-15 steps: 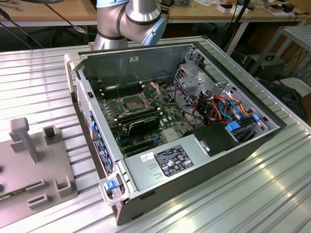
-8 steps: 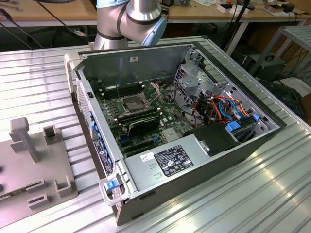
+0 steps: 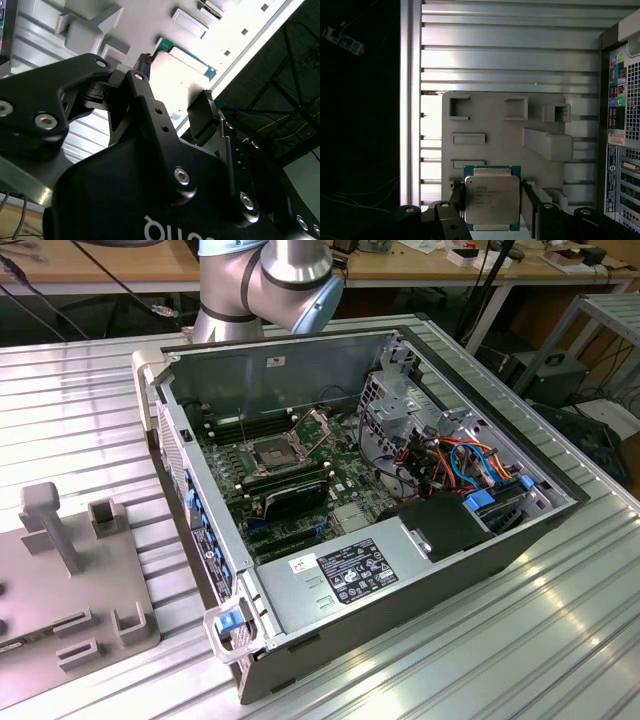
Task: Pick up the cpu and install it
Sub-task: 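Pick up the cpu and move it towards the insertion slot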
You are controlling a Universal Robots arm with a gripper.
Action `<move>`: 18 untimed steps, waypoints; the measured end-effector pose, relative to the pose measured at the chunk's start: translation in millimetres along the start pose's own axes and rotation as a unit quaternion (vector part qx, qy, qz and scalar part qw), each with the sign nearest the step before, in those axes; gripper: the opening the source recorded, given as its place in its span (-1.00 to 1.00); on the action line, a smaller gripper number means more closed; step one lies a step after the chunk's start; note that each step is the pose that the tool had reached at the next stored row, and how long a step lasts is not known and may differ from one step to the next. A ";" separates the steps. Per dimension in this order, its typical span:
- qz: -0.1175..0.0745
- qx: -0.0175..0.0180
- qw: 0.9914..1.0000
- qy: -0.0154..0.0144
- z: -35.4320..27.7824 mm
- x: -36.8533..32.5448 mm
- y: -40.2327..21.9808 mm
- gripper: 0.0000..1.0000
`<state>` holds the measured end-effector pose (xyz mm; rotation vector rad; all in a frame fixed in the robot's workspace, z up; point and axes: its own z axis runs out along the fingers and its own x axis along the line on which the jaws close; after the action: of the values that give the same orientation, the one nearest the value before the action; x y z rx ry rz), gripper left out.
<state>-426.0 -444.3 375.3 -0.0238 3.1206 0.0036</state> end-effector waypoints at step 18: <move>0.000 0.000 1.000 0.000 0.3 -18.3 -0.3 0.09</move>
<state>-407.7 -444.3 375.4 -0.0237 3.1207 0.0035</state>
